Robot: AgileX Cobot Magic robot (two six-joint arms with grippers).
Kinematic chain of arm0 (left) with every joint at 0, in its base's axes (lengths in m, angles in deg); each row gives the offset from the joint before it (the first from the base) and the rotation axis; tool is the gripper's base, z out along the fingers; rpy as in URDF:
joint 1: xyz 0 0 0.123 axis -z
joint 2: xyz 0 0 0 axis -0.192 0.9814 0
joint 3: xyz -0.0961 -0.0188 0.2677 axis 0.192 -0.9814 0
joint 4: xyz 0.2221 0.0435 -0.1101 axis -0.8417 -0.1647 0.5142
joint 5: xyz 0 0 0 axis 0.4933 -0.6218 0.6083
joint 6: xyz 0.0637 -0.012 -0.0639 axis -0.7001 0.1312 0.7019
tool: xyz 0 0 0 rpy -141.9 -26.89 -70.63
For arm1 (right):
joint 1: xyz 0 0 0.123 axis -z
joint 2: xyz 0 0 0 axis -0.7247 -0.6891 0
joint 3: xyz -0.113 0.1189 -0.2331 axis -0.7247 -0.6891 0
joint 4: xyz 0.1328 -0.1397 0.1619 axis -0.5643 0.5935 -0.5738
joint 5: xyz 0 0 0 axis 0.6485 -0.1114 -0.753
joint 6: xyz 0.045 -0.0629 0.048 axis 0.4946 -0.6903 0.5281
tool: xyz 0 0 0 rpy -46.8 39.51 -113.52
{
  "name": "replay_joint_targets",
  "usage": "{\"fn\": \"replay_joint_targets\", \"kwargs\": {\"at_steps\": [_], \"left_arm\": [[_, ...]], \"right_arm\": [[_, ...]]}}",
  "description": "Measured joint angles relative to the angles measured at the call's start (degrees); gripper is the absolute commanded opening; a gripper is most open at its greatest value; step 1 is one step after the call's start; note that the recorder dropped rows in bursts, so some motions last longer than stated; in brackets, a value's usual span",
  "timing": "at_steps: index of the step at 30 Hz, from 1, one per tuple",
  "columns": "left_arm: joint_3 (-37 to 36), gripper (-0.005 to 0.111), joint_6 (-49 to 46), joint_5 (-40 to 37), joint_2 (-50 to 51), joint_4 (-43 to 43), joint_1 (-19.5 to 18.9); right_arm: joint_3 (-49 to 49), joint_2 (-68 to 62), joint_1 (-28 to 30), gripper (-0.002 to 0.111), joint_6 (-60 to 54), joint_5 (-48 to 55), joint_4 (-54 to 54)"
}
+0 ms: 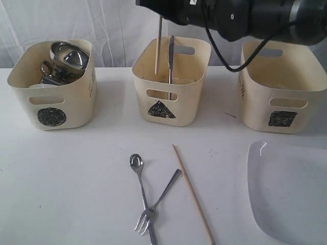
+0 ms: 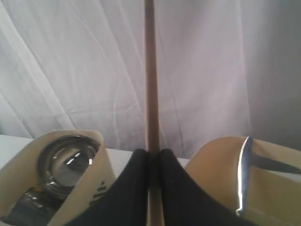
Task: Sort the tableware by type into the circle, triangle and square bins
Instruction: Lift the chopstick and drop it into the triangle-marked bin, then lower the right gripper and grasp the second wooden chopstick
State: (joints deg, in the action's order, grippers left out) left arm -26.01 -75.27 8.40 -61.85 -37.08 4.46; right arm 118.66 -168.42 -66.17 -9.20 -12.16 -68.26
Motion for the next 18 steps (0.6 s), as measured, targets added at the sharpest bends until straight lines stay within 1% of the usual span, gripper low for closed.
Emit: {"fn": "replay_joint_targets", "kwargs": {"at_steps": [2, 4, 7, 9, 11, 18], "left_arm": [[0.0, 0.001, 0.0, 0.0, 0.0, 0.0, 0.0], [0.0, 0.001, 0.0, 0.0, 0.0, 0.0, 0.0], [0.0, 0.001, 0.0, 0.0, 0.0, 0.0, 0.0], [0.0, 0.001, 0.0, 0.0, 0.0, 0.0, 0.0], [0.0, 0.001, 0.0, 0.0, 0.0, 0.0, 0.0], [0.0, 0.001, -0.1, 0.0, 0.0, 0.0, 0.0]], "right_arm": [[0.0, -2.4, 1.2, 0.001, -1.9, -3.7, 0.0], [0.0, -5.0, 2.3, 0.006, -4.2, -8.4, 0.0], [0.0, -8.0, 3.3, 0.021, -7.0, -12.2, 0.0], [0.0, -9.0, 3.8, 0.032, -7.8, -12.0, 0.0], [0.0, -9.3, 3.9, 0.039, -8.2, -10.0, 0.0], [0.0, -7.9, 4.0, 0.041, -8.4, -0.7, -0.1]]}}
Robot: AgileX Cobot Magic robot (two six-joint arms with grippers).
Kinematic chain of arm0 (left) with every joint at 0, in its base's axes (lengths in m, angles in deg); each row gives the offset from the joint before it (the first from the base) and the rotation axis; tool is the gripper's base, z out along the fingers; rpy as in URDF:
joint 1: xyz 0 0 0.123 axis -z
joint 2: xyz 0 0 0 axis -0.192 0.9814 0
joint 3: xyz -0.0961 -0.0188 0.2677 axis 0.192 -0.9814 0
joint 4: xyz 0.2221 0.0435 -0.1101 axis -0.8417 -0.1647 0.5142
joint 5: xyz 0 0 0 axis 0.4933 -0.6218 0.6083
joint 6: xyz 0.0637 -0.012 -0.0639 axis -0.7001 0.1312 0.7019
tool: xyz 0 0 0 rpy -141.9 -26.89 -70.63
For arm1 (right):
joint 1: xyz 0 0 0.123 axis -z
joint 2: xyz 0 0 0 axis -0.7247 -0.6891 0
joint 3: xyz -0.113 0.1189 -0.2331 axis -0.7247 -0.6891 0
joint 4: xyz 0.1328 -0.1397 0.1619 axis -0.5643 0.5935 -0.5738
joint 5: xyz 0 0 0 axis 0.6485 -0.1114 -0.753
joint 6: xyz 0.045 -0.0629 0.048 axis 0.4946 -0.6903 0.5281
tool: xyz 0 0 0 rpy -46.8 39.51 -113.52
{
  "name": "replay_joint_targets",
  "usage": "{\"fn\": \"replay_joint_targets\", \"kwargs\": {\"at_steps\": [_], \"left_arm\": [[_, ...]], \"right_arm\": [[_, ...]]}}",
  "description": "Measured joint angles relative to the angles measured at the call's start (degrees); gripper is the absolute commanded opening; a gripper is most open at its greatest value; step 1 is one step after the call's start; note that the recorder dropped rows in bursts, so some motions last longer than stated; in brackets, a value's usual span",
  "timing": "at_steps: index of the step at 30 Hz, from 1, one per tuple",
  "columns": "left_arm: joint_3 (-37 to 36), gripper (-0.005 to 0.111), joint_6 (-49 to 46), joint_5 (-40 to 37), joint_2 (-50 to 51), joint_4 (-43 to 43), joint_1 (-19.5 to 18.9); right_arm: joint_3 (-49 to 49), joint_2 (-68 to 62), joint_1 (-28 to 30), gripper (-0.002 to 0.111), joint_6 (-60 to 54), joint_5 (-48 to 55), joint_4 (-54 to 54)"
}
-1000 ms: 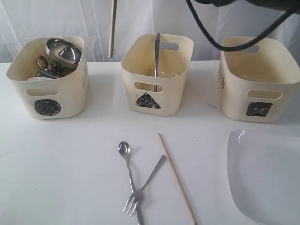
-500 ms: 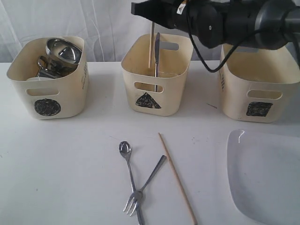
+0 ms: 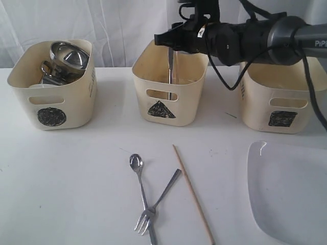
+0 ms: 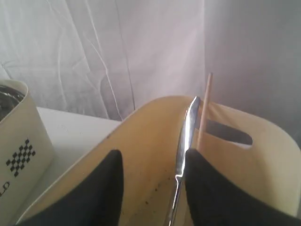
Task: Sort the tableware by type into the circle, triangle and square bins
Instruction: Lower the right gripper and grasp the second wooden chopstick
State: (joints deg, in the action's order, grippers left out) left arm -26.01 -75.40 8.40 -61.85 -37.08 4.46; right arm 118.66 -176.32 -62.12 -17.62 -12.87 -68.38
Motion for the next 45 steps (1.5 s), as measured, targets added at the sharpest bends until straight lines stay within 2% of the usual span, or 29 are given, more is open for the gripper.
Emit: {"fn": "replay_joint_targets", "kwargs": {"at_steps": [4, 6, 8, 12, 17, 20, 25, 28, 35, 37, 45], "left_arm": [[0.0, 0.001, 0.0, 0.0, 0.0, 0.0, 0.0], [0.0, 0.001, 0.0, 0.0, 0.0, 0.0, 0.0], [0.0, 0.001, 0.0, 0.0, 0.0, 0.0, 0.0], [0.0, 0.001, 0.0, 0.0, 0.0, 0.0, 0.0], [0.0, 0.001, -0.1, 0.0, 0.0, 0.0, 0.0], [0.0, 0.001, -0.1, 0.0, 0.0, 0.0, 0.0], [0.0, 0.001, -0.1, 0.0, 0.0, 0.0, 0.0], [0.0, 0.001, -0.1, 0.0, 0.0, 0.0, 0.0], [0.0, 0.001, -0.1, 0.0, 0.0, 0.0, 0.0], [0.0, 0.001, -0.1, 0.0, 0.0, 0.0, 0.0], [0.0, 0.001, -0.1, 0.0, 0.0, 0.0, 0.0]], "right_arm": [[0.0, 3.6, 0.0, 0.040, 0.0, 9.5, 0.0], [0.0, 6.4, 0.0, 0.036, 0.0, 16.2, 0.0], [0.0, 9.4, 0.0, 0.026, 0.0, 22.4, 0.0], [0.0, 15.5, 0.0, 0.000, 0.0, 41.4, 0.0], [-2.5, 19.7, -2.4, 0.000, 0.0, 63.5, -0.1], [-7.6, 20.1, -5.4, 0.000, 0.0, 71.2, -1.2], [-18.1, 20.0, -11.2, 0.000, 0.3, 69.9, -2.8], [-21.2, 19.7, -12.0, 0.004, 0.9, 66.2, -3.1], [-21.7, 19.5, -12.2, 0.041, -0.1, 61.8, -4.8], [-21.7, 19.1, -12.2, 0.048, -1.0, 60.9, -7.0], [-21.7, 13.4, -12.3, 0.048, -2.6, 54.6, -9.1]]}}
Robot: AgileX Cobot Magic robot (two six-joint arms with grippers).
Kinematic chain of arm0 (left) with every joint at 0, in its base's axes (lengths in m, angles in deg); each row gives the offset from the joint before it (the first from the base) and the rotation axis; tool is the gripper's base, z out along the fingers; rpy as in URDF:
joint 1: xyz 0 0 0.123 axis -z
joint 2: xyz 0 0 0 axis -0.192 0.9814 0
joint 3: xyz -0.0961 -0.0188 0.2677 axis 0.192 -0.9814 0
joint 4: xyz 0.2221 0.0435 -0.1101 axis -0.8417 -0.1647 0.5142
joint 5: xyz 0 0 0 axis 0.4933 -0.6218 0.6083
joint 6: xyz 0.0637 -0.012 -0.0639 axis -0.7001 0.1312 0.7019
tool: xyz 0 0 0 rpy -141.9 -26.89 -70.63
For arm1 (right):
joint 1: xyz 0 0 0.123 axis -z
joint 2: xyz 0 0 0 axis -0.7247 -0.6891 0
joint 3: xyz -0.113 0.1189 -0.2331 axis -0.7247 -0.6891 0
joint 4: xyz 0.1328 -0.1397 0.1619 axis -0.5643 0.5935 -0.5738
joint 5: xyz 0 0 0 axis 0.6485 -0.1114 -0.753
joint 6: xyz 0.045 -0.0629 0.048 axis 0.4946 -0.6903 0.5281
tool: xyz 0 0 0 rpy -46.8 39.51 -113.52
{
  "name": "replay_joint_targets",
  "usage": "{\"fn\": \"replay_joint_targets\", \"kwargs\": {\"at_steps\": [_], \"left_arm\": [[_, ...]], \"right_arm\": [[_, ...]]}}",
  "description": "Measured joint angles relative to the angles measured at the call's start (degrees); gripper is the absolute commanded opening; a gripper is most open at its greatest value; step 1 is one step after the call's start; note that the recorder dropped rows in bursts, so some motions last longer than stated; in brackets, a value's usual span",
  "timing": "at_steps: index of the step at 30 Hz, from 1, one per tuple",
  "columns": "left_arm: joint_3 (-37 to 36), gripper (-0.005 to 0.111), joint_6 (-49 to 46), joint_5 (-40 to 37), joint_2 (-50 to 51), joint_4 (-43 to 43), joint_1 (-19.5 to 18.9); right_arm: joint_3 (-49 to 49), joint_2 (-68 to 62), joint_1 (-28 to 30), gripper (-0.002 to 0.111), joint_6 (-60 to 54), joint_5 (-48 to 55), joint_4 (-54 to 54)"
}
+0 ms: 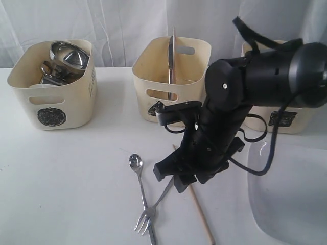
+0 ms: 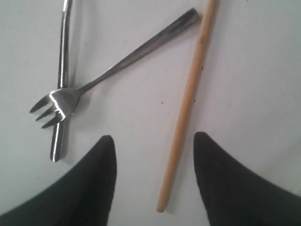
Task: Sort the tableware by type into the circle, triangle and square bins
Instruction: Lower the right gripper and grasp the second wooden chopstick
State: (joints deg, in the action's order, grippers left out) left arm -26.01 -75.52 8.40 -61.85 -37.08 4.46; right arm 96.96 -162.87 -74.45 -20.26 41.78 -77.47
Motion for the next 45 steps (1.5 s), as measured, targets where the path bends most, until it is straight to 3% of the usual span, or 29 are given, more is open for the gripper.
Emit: {"fn": "replay_joint_targets", "kwargs": {"at_steps": [6, 19, 29, 42, 45], "left_arm": [[0.0, 0.001, 0.0, 0.0, 0.0, 0.0, 0.0], [0.0, 0.001, 0.0, 0.0, 0.0, 0.0, 0.0], [0.0, 0.001, 0.0, 0.0, 0.0, 0.0, 0.0], [0.0, 0.001, 0.0, 0.0, 0.0, 0.0, 0.0], [0.0, 0.001, 0.0, 0.0, 0.0, 0.0, 0.0]], "right_arm": [[-0.1, -5.5, 0.0, 0.040, 0.0, -1.6, 0.1], [-0.1, -10.3, 0.0, 0.038, 6.2, -9.1, 6.8], [0.7, -12.1, 0.0, 0.000, 10.4, -9.6, 12.3], [1.4, -13.1, 0.1, 0.000, 9.1, -11.4, 9.0], [0.7, -9.8, 0.0, 0.000, 5.2, -5.7, 5.4]]}}
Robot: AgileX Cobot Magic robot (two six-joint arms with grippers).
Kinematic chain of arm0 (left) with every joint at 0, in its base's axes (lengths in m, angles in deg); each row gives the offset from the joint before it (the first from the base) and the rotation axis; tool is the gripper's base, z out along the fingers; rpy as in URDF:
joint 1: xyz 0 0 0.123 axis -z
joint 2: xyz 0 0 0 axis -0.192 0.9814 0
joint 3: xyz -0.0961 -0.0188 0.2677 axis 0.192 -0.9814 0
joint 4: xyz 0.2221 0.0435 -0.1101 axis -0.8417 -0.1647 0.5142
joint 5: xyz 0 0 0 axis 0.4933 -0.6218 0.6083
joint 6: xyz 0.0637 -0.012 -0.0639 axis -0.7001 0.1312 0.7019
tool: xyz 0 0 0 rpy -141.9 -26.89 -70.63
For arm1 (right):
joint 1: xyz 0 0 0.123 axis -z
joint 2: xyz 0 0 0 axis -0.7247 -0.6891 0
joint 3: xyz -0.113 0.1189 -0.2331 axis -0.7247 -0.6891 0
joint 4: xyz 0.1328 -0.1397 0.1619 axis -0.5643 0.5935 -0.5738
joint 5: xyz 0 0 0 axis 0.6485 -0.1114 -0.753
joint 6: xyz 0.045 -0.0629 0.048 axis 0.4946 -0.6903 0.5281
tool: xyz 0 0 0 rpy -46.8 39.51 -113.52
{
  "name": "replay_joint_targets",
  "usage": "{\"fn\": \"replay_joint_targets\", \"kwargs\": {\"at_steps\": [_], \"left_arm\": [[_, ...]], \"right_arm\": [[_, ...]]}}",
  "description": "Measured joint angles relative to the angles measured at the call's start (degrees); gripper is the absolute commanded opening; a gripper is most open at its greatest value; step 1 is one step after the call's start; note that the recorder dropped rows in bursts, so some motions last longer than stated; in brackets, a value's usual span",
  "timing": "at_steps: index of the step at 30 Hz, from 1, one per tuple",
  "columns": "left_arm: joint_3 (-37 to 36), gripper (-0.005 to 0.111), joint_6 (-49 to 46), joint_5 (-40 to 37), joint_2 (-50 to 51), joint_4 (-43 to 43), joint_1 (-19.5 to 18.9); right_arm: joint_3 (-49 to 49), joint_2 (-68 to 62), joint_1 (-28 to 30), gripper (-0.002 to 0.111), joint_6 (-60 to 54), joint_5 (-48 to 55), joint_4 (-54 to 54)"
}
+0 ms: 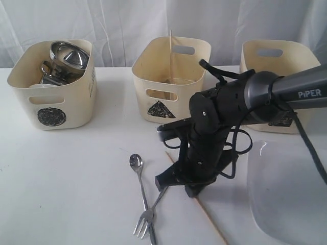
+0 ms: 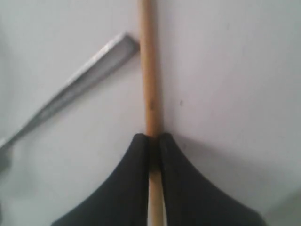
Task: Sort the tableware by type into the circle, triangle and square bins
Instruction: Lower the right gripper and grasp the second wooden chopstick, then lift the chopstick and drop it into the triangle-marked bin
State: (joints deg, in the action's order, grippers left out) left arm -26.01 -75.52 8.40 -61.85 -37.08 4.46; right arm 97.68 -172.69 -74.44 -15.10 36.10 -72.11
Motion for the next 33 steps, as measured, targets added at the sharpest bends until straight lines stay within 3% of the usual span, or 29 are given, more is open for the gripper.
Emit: {"fn": "replay_joint_targets", "kwargs": {"at_steps": [4, 9, 14, 24, 28, 30, 33], "left_arm": [[0.0, 0.001, 0.0, 0.0, 0.0, 0.0, 0.0], [0.0, 0.001, 0.0, 0.0, 0.0, 0.0, 0.0], [0.0, 0.001, 0.0, 0.0, 0.0, 0.0, 0.0], [0.0, 0.001, 0.0, 0.0, 0.0, 0.0, 0.0], [0.0, 0.001, 0.0, 0.0, 0.0, 0.0, 0.0], [0.0, 0.001, 0.0, 0.0, 0.0, 0.0, 0.0], [0.0, 0.001, 0.0, 0.0, 0.0, 0.0, 0.0]], "right_arm": [[1.4, 8.6, 0.0, 0.000, -1.7, 6.5, -1.1], [5.0, 17.4, 0.0, 0.000, -3.0, 5.4, -2.6], [6.1, 21.8, 0.0, 0.000, -4.0, -13.4, -2.2], [6.2, 14.1, 0.4, 0.000, -4.9, -69.2, -2.7], [6.2, 5.3, 2.5, 0.000, -11.8, -80.5, -10.9], [6.2, 1.4, 4.6, 0.004, -15.5, -80.1, -18.3], [6.2, -1.5, 6.9, 0.026, -16.9, -75.3, -21.6]]}}
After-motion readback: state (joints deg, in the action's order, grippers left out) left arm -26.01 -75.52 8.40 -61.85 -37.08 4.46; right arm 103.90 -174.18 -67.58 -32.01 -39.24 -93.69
